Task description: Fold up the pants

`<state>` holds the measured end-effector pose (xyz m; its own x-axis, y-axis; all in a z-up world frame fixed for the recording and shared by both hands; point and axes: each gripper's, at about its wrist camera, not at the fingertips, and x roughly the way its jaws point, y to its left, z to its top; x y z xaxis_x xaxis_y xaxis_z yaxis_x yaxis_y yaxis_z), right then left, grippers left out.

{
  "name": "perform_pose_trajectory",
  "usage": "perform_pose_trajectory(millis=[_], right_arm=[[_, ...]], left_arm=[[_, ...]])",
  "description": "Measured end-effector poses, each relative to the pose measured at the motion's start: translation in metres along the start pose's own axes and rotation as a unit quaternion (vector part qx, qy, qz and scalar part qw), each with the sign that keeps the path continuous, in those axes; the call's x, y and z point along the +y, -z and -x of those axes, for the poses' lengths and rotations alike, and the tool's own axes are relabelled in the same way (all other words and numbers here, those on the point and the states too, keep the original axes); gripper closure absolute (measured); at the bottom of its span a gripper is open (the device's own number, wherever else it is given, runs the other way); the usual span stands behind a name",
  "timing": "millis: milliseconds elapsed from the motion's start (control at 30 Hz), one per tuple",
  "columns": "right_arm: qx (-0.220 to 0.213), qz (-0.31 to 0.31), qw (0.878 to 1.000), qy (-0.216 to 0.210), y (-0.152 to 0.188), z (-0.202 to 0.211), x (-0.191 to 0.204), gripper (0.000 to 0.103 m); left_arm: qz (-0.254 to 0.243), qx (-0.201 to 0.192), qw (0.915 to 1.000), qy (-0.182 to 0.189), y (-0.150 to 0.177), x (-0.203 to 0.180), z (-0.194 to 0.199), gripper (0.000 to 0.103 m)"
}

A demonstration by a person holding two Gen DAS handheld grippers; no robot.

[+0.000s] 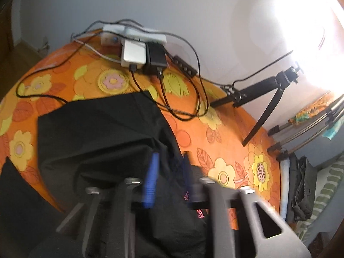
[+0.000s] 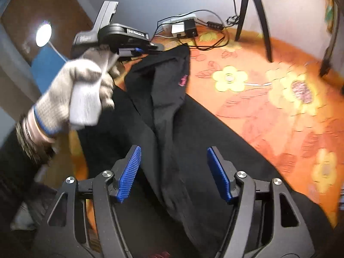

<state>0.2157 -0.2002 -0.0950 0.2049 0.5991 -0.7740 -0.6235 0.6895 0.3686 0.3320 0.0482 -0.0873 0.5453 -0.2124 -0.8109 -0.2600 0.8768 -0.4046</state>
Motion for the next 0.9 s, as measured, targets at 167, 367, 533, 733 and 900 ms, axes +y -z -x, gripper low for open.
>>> perform_pose_trajectory(millis=[167, 367, 533, 733, 900], right_arm=[[0.017, -0.047, 0.998, -0.032, -0.009, -0.046, 0.001, 0.050], [0.003, -0.013, 1.000, -0.018, -0.010, -0.057, 0.032, 0.097], [-0.022, 0.041, 0.999, 0.006, -0.004, -0.044, 0.063, 0.097], [-0.031, 0.086, 0.996, 0.016, 0.013, -0.038, 0.090, 0.097], [-0.040, 0.105, 0.993, 0.022, 0.026, -0.025, 0.101, 0.097]], left_arm=[[-0.006, 0.036, 0.9990, -0.024, 0.001, -0.012, -0.014, 0.057], [-0.033, 0.076, 0.9953, -0.050, 0.007, -0.029, -0.030, 0.053], [-0.080, 0.092, 0.9882, -0.093, 0.015, -0.041, -0.032, 0.049], [-0.074, 0.092, 0.9888, -0.091, 0.024, -0.030, -0.031, 0.055], [-0.079, 0.053, 0.9932, -0.067, 0.029, -0.023, -0.009, 0.093]])
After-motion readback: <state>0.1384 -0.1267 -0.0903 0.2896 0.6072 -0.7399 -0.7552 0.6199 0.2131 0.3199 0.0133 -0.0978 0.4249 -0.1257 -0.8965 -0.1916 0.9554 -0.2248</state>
